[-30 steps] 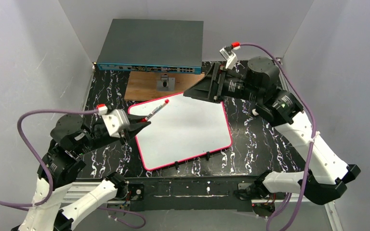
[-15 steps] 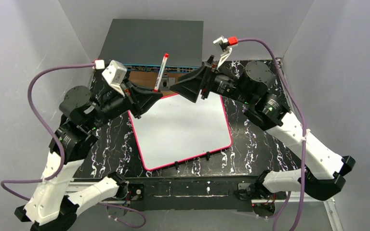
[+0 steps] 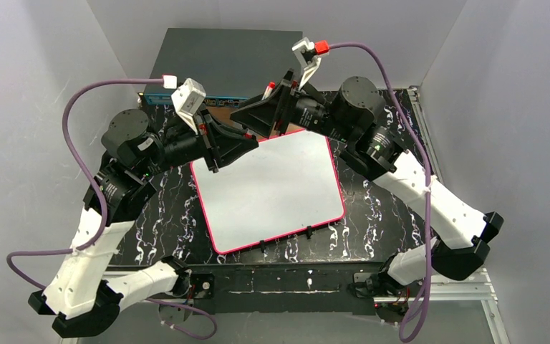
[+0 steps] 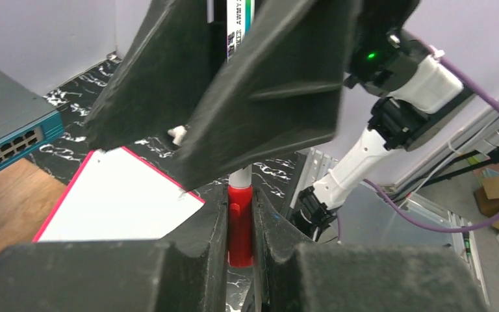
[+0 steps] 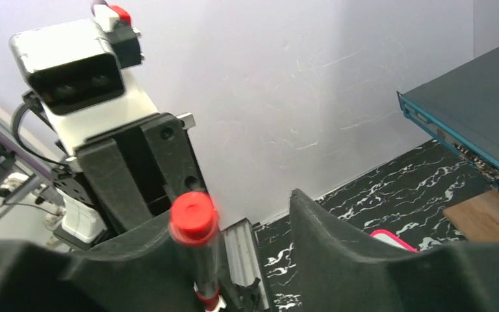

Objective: Write a sentence on the whiteboard
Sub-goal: Open the pen cap from the whiteboard marker.

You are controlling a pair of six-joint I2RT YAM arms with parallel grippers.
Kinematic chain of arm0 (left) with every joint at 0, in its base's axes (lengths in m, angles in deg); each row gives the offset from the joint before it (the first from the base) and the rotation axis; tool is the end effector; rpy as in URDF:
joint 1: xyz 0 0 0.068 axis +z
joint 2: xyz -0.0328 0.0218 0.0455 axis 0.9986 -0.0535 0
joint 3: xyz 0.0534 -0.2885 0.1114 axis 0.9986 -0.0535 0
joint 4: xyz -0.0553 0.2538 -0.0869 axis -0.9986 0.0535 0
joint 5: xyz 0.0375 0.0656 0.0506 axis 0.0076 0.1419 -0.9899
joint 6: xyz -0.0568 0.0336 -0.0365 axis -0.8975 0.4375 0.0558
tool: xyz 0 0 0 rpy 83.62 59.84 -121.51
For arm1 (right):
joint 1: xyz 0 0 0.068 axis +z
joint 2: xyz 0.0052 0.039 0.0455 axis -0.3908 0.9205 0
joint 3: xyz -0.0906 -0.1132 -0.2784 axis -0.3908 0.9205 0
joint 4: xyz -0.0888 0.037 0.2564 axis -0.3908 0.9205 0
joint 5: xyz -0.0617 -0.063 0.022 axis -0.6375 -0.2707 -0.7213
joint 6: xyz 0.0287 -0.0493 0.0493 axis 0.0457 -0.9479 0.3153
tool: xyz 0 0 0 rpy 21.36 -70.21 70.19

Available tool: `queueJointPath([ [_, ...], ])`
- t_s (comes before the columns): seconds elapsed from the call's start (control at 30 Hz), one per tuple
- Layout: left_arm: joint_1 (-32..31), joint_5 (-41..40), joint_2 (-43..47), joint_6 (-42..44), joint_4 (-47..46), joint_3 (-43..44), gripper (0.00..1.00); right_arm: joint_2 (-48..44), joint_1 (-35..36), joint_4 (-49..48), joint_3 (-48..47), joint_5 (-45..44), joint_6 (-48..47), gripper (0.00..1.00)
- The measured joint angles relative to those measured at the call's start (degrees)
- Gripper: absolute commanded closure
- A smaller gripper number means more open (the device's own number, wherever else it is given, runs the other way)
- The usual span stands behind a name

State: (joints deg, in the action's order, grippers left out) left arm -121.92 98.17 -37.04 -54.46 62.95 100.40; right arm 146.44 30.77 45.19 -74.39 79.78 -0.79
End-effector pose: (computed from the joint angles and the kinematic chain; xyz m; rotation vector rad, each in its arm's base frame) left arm 0.1255 -0.1282 0.5783 0.7026 1.3753 -1.1170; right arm 0.1761 0.2716 0.6028 -0.5357 1.2952 1.4596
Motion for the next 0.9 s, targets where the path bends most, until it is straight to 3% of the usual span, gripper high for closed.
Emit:
queueJointPath([
  [0.07,0.0,0.94,-0.09,-0.2,-0.15,0.46,1.0,0.7,0.26,-0.33,0.0,0.46,0.66,0.73],
  [0.1,0.15,0.9,-0.11,-0.33,0.2,0.48,1.0,0.96,0.37,-0.9,-0.09,0.87,0.87,0.9],
  [0.13,0.37,1.09,-0.31,-0.52,0.31,0.5,1.0,1.03,0.68,-1.2,-0.17,1.11,0.92,0.99],
  [0.67,-0.07,3.91,-2.1,-2.21,0.55,0.24,1.0,-3.04,0.22,1.4,3.15,-2.36,6.21,0.99],
  [0.9,0.09,0.0,2.84,-0.28,11.23,-4.04,1.0,-3.15,-3.32,11.91,-15.15,-14.34,1.03,0.99],
])
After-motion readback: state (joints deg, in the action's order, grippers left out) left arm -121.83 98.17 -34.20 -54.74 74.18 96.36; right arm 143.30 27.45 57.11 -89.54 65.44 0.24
